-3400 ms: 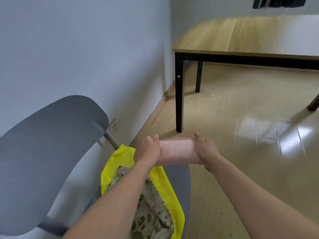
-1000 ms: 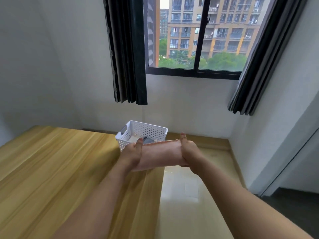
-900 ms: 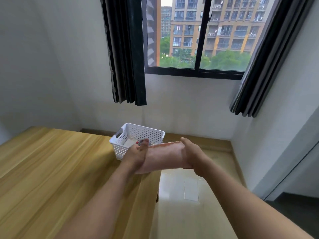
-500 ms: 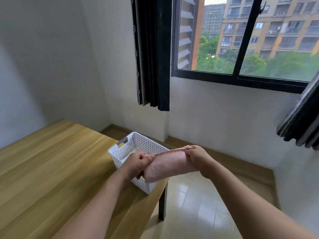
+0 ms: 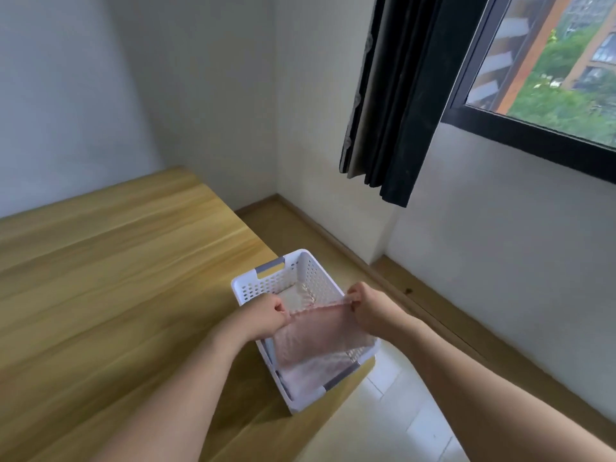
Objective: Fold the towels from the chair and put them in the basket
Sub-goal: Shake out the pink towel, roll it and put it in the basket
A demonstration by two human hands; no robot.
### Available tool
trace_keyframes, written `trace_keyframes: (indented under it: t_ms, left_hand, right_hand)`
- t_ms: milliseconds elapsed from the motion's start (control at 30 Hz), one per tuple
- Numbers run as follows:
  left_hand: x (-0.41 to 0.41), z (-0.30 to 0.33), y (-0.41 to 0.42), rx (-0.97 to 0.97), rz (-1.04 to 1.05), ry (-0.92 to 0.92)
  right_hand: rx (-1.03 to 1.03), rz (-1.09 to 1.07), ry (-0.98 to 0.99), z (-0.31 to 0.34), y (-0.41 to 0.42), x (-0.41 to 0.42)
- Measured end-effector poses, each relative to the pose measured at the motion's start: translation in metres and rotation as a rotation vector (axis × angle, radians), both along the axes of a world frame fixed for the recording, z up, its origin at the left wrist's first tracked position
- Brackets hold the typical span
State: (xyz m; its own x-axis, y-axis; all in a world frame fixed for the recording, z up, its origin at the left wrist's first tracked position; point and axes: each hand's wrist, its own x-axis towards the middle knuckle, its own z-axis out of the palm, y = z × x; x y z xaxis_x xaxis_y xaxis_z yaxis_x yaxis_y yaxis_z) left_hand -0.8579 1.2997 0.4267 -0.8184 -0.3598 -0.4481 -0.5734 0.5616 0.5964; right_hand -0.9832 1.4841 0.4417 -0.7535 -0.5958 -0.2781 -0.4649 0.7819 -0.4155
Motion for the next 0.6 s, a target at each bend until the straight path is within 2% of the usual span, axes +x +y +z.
trace_keyframes:
  t_ms: [200,300,400,500,600]
  left_hand:
    - [-0.022,-0.037,0.013,-0.297,-0.158,-0.366]
    - [-0.028,-0.049,0.021,-0.36,-0.205,-0.461]
    - [-0.039,-0.058,0.029,-0.461,-0.307,-0.576]
    - [-0.051,-0.071,0.031,-0.482,-0.384,-0.644]
    - [-0.052,-0.087,0.035,-0.395,-0.378,-0.703]
  right_hand:
    - [0.39,0.416,0.073,-0.032,-0.027,-0.032]
    - [0.587,0.672,0.245,-0.043,-0.04,-0.039]
    - [0.656,0.837,0.452,-0.065,-0.055,-0.039]
    - [0.76,0.958,0.538,-0.086,-0.065,-0.035]
    - [0.892,1.026,0.545,-0.106,-0.066,-0.033]
